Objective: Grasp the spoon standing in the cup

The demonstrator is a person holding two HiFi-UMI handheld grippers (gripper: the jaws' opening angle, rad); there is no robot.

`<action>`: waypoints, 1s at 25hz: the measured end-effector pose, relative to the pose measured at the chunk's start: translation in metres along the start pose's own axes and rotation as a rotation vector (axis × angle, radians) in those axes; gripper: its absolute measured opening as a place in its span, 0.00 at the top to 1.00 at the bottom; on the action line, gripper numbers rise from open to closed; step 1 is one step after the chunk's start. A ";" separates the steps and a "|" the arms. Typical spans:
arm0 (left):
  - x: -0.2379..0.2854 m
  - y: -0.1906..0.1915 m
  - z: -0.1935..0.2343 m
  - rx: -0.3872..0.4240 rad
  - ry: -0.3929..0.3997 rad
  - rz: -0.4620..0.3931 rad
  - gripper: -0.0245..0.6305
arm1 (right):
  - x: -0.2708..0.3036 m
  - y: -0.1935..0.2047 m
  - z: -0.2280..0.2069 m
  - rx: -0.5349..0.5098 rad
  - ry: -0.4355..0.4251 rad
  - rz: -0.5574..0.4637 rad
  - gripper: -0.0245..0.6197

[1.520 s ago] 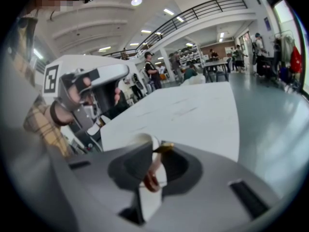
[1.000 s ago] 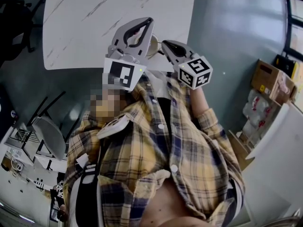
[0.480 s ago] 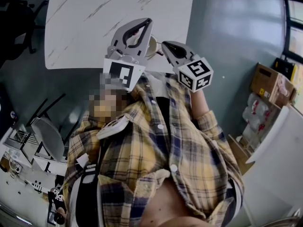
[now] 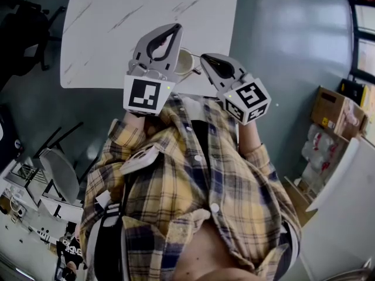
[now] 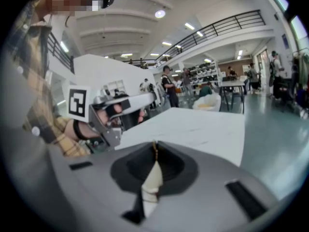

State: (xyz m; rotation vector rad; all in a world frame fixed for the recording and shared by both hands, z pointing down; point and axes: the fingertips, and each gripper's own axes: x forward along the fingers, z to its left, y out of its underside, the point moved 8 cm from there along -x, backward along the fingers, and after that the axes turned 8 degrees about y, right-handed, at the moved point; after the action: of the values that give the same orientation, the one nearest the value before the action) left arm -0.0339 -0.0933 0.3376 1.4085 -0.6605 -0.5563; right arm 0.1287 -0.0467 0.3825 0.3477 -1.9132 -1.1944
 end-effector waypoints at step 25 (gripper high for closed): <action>-0.031 -0.063 0.011 0.082 -0.108 -0.097 0.94 | -0.020 -0.138 0.022 -0.141 -0.025 -0.437 0.91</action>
State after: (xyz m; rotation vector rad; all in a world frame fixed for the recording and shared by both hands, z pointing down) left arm -0.0614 -0.0852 0.2729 1.5013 -0.7112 -0.6926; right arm 0.0981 -0.0911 0.2524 0.7025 -1.8134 -1.6125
